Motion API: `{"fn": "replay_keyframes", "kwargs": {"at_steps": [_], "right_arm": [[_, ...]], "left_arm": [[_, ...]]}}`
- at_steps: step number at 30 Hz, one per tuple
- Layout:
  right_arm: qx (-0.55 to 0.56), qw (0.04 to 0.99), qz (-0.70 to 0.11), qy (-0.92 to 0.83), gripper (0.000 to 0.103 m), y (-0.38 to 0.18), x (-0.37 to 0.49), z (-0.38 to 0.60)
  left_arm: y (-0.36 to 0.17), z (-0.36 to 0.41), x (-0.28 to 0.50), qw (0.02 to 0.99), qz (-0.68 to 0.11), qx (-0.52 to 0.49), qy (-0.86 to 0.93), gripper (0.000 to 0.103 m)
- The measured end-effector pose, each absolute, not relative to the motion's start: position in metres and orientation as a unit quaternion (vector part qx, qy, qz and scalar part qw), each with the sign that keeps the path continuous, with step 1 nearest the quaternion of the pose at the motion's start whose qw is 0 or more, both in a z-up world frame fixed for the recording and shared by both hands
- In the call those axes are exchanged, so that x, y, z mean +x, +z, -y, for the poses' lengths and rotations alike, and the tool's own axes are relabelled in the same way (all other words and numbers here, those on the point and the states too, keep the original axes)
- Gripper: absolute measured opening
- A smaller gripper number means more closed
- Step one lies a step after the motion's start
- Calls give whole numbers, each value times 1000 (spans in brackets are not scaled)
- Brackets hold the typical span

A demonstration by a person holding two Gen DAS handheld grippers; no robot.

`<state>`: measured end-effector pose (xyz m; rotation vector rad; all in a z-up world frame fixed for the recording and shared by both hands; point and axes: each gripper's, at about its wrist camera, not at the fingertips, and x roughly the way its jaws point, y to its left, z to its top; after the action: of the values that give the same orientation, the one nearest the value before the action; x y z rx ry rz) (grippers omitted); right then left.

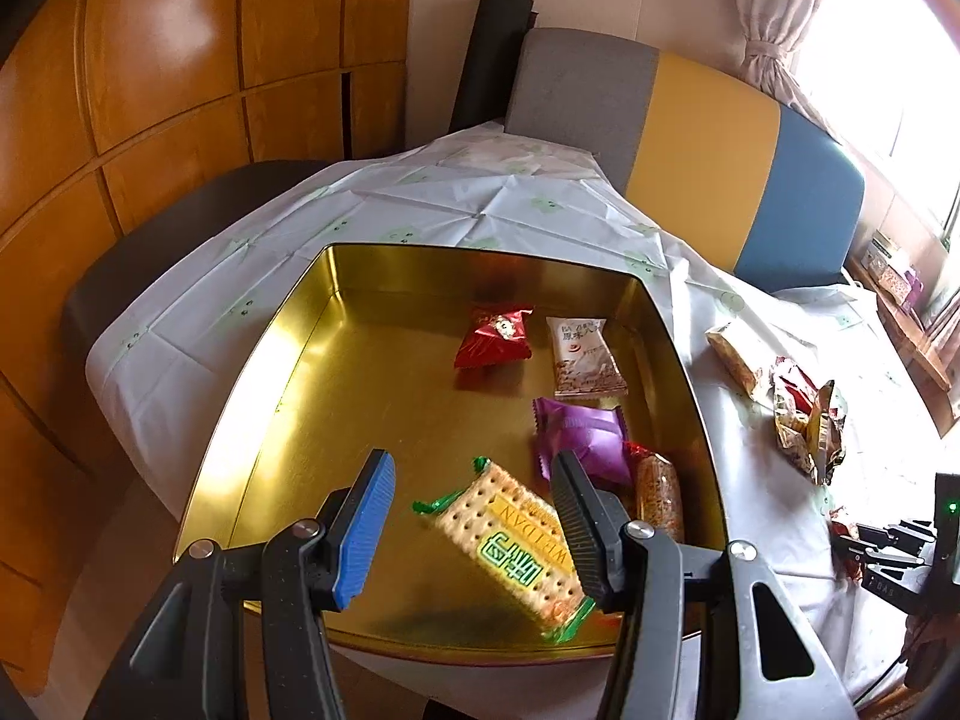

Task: Organize snacks
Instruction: 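Carry the red candy bar into the gold tray and release it with the right gripper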

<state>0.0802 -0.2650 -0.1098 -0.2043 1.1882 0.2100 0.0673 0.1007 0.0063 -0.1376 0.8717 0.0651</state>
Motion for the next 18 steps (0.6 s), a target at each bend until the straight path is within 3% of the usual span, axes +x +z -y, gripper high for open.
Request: {"fn": "replay_keyframes", "kwargs": {"at_steps": [10, 18], "right_arm": [[-45, 837, -518, 173, 23, -54, 71, 225], [-34, 829, -472, 297, 23, -6, 95, 121]], "left_arm": [[2, -118, 63, 905, -415, -79, 53, 55], [4, -140, 61, 905, -406, -101, 78, 55]]}}
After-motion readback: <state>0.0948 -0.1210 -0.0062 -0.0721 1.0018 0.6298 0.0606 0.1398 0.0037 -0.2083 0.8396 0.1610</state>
